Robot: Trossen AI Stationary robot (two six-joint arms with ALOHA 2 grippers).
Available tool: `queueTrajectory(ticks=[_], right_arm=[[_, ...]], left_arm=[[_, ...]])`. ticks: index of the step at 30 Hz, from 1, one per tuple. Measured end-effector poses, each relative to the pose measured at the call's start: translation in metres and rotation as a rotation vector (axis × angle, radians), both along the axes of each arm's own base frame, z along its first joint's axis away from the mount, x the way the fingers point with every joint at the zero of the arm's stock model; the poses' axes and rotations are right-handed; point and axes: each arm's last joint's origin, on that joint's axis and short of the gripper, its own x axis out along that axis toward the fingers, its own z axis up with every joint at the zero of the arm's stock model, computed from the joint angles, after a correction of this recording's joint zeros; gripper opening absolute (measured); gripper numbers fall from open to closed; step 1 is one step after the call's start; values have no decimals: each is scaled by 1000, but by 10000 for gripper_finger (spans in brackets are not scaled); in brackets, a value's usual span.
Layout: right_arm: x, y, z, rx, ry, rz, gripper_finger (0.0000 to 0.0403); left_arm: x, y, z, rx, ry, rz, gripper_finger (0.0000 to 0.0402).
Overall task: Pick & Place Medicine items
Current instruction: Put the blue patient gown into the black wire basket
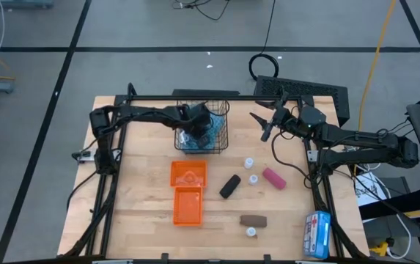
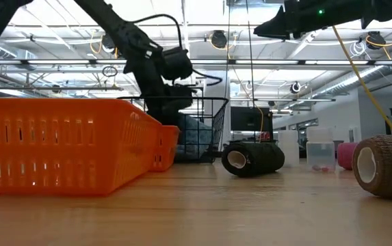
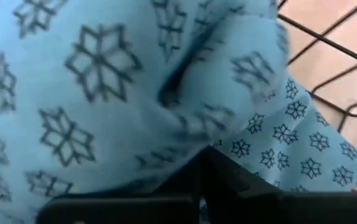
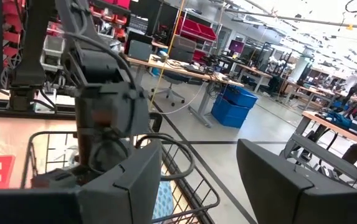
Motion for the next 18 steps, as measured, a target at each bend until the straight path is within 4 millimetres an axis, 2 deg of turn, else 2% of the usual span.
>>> queueTrajectory(ticks=[3, 8, 13, 16, 18], right_arm=[[0, 0, 0, -1, 1, 0, 196], [0, 0, 0, -2, 1, 0, 195], [0, 0, 0, -2, 5, 0, 196], [0, 0, 0, -2, 6, 0, 196], [0, 0, 0, -2, 5, 0, 196]], left_arm=[[-5, 10, -1, -11, 3, 50, 4], [-12, 24, 1, -6, 8, 105, 21], [-15, 28, 1, 22, 24, 35, 10], [-18, 25, 12, 48, 21, 21, 4], [-22, 23, 28, 96, -1, 28, 10]])
